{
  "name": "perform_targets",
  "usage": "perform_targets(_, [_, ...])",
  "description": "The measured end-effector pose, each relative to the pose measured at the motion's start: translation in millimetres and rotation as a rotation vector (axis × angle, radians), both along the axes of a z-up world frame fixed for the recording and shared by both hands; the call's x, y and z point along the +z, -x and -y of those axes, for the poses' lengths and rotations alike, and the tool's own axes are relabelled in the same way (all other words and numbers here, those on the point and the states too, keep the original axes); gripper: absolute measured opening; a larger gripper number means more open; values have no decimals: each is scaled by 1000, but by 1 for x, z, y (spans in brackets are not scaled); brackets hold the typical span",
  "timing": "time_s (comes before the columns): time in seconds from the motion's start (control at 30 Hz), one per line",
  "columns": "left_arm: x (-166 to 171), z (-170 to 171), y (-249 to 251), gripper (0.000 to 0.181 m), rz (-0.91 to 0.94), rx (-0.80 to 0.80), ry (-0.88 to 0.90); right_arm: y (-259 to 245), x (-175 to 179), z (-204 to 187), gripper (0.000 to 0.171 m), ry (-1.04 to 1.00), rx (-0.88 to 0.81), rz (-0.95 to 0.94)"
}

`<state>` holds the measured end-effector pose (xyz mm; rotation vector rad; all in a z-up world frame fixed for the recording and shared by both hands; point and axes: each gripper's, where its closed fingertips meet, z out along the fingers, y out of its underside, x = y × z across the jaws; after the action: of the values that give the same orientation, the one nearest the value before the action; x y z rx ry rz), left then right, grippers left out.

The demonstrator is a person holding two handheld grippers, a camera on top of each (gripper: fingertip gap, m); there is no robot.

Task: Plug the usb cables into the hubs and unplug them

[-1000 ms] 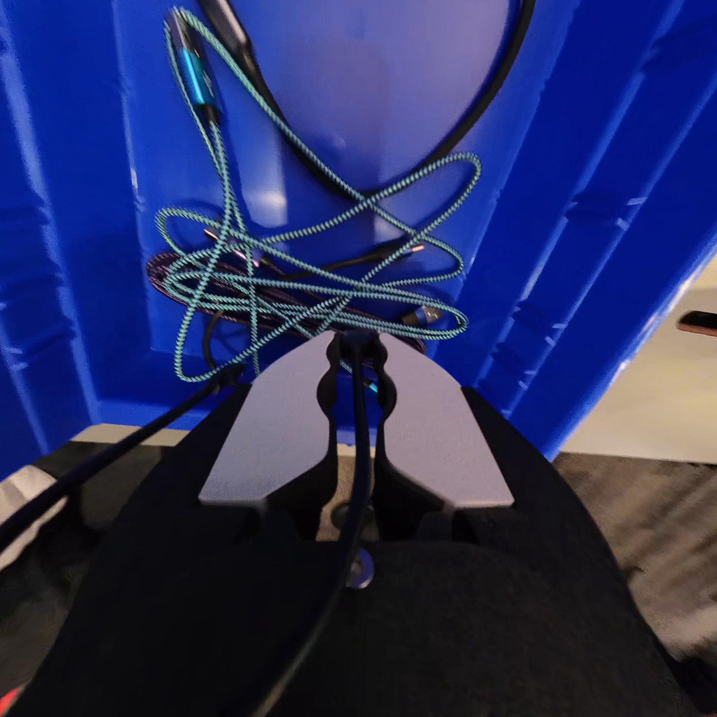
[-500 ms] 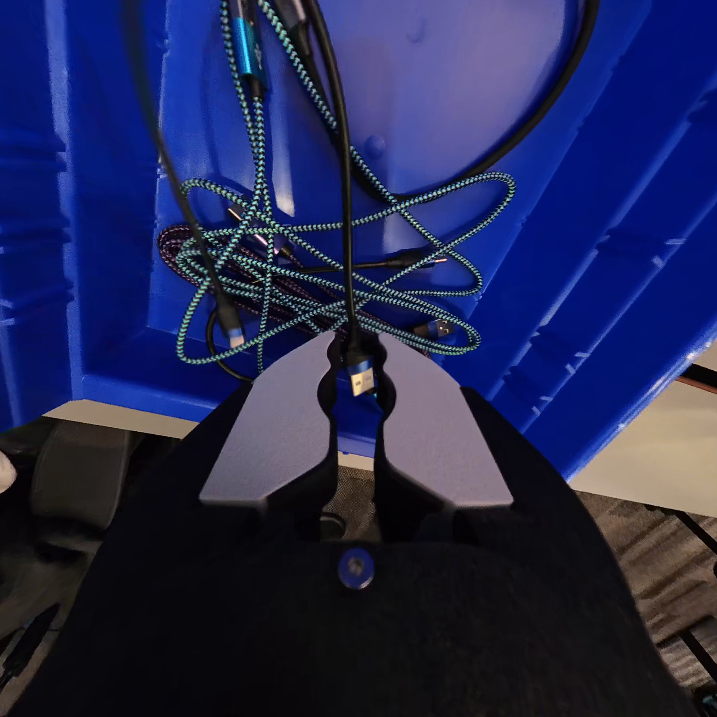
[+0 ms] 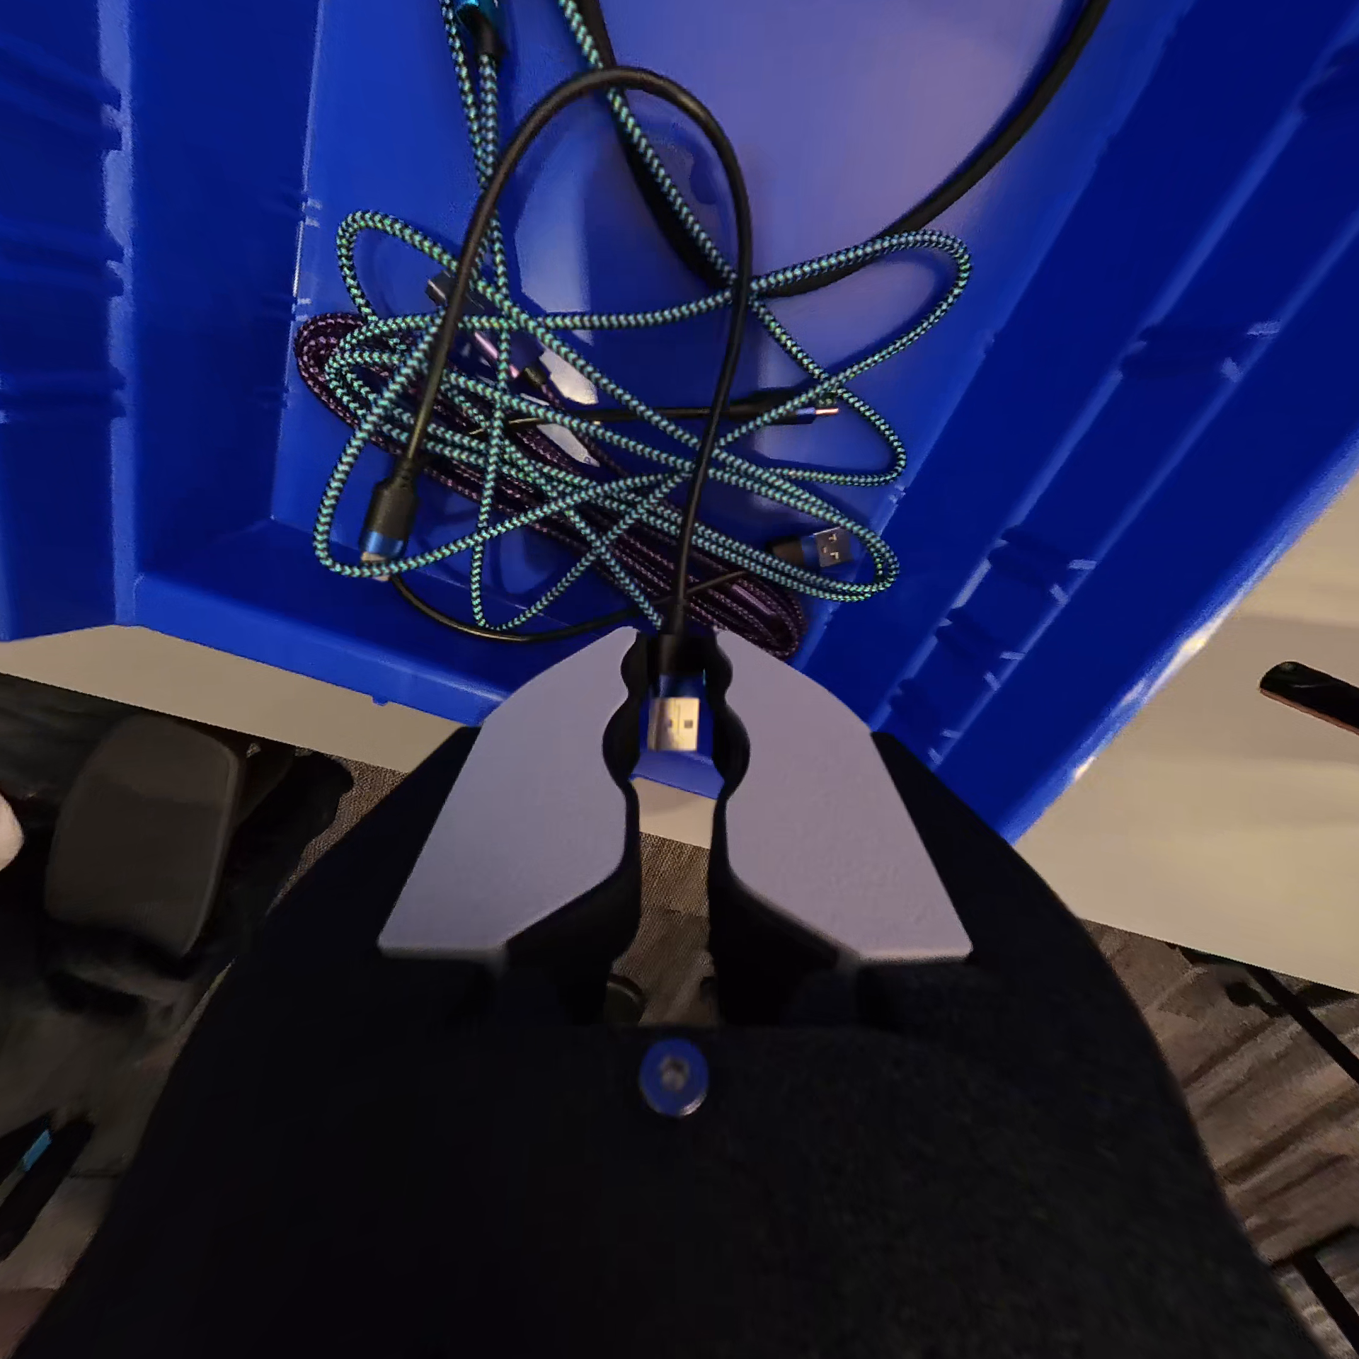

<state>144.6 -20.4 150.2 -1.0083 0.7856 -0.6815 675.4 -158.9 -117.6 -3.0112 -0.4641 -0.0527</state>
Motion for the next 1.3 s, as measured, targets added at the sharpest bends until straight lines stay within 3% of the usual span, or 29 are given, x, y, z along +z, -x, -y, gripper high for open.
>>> perform_targets(0.3, [-1,1,-1,33,-3,-5,-1,10,23,-16,21,-177,35,-67])
perform_targets(0.4, [-3,1,-3,33,-7,-19,-2,39,64,-43,22,-386,136,-58])
perform_targets(0.5, [-4,3,-6,33,-3,-68,12,104,122,-75,26,-621,326,-91])
perform_targets(0.7, [-1,12,-9,33,48,-214,51,294,199,-97,33,-862,814,-503])
perform_targets(0.87, [3,21,-9,33,72,-295,65,408,236,-109,40,-1034,1055,-895])
perform_targets(1.1, [14,34,-4,33,115,-348,49,488,242,-130,44,-1118,1129,-1317])
perform_targets(1.3, [22,37,4,33,152,-350,36,512,233,-130,45,-1126,1090,-1505])
